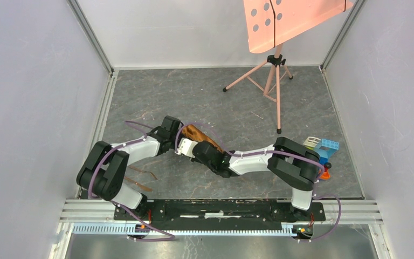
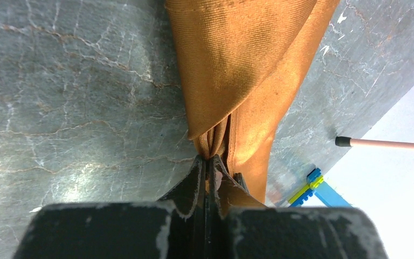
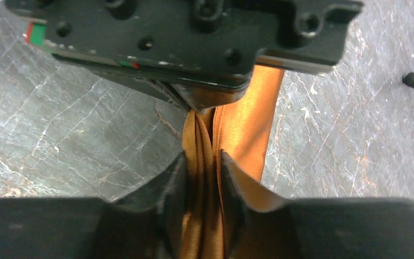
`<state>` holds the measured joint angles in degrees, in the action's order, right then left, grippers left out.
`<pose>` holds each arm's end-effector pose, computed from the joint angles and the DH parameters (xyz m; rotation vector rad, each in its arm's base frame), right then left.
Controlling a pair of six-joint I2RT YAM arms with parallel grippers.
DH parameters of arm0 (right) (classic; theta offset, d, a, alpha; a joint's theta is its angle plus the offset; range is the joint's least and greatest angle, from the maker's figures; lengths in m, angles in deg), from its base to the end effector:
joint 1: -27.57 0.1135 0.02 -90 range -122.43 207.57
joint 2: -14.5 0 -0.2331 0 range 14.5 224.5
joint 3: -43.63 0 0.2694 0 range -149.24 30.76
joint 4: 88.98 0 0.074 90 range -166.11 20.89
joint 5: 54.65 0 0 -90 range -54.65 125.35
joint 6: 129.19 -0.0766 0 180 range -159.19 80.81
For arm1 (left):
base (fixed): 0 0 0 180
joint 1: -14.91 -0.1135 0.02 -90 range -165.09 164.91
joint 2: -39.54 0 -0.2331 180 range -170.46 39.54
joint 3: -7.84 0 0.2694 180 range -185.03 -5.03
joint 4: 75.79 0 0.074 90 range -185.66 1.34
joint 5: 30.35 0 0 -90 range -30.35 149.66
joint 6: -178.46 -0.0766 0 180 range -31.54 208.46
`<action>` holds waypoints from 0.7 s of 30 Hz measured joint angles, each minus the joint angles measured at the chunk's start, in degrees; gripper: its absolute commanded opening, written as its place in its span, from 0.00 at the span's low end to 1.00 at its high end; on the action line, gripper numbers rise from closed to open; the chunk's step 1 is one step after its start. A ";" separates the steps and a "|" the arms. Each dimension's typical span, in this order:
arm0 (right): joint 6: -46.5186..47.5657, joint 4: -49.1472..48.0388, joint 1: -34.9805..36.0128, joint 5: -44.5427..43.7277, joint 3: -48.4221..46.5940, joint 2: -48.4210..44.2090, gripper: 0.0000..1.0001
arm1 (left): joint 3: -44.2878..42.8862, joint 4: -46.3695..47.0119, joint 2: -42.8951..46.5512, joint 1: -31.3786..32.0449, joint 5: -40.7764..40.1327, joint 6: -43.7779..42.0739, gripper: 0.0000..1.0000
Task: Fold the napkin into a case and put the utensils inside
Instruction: Pick up the smaller rectangle-folded napkin from the center of the board, then turn over the smaller rectangle-folded napkin at the center of the board.
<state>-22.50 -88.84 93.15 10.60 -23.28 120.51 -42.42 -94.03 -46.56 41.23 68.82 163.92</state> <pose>0.1964 0.3551 0.0768 -1.2580 1.7838 -0.0074 0.2727 -0.1485 0.0672 -1.0775 2.5284 -0.8300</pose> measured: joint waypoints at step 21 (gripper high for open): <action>-28.74 -12.37 -13.97 33.14 6.34 -7.63 0.00 | -1.68 -13.90 33.77 -4.81 -12.87 -15.91 0.73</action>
<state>-51.24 -101.21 79.19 43.73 -16.94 112.89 -44.10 -107.93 -12.79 36.43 55.95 148.01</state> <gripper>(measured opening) 0.021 0.723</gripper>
